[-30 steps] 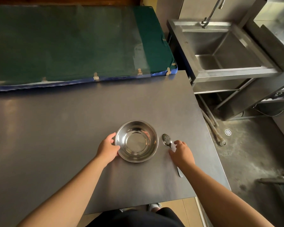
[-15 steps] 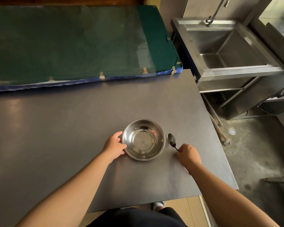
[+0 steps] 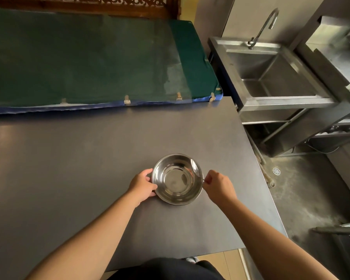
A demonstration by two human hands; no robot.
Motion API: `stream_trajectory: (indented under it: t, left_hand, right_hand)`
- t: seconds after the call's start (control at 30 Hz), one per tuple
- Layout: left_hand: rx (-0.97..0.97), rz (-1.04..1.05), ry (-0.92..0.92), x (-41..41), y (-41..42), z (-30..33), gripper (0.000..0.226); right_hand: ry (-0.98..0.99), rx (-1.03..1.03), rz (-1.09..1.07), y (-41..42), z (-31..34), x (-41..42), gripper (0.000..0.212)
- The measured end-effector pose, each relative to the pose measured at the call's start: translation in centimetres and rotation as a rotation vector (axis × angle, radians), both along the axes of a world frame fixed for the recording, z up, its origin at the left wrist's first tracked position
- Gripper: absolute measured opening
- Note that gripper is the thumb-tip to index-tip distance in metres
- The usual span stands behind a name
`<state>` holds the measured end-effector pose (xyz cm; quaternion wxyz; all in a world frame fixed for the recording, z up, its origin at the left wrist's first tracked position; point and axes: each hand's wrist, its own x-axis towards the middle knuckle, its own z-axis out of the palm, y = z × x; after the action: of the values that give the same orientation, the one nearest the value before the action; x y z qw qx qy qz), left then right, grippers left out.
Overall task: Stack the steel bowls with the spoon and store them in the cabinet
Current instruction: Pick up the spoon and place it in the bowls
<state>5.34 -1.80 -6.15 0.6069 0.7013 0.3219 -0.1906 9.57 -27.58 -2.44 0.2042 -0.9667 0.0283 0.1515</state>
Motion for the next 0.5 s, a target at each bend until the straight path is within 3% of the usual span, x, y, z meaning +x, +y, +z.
stream_trajectory:
  t: [0.5]
  left_hand:
    - [-0.034,0.047,0.027,1.5,0.8,0.5,0.064]
  right_hand:
    - [0.079,-0.083,0.233,6.6,-1.6,0.6,0.009]
